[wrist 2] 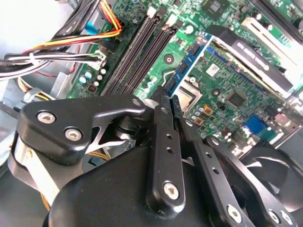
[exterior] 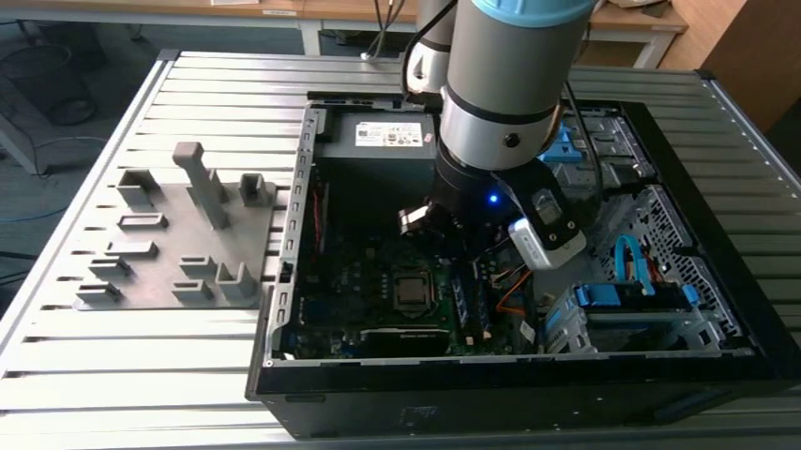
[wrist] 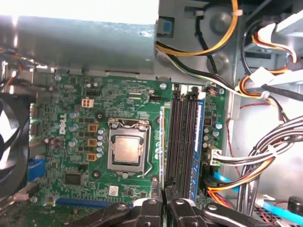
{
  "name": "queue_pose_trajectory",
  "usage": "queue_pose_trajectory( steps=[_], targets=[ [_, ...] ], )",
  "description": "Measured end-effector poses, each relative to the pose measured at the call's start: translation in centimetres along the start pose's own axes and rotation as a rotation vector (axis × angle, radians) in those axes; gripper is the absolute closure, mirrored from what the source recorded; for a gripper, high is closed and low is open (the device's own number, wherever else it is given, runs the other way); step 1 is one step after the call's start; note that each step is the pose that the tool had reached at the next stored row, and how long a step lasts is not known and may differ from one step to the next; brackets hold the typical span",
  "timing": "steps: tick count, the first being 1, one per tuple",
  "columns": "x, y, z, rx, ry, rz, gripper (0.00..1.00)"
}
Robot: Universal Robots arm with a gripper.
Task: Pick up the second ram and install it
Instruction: 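Insert the second ram into the second slot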
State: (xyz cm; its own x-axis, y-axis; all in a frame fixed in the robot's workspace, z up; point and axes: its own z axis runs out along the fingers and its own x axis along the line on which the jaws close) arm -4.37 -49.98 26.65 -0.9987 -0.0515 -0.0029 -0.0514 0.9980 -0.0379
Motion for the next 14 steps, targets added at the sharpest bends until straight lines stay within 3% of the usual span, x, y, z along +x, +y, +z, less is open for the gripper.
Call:
queue_pose_trajectory(
  steps=[14],
  targets=[
    [0.0, 0.0, 0.1, 0.0004, 0.0042, 0.109, 0.86]
  ],
)
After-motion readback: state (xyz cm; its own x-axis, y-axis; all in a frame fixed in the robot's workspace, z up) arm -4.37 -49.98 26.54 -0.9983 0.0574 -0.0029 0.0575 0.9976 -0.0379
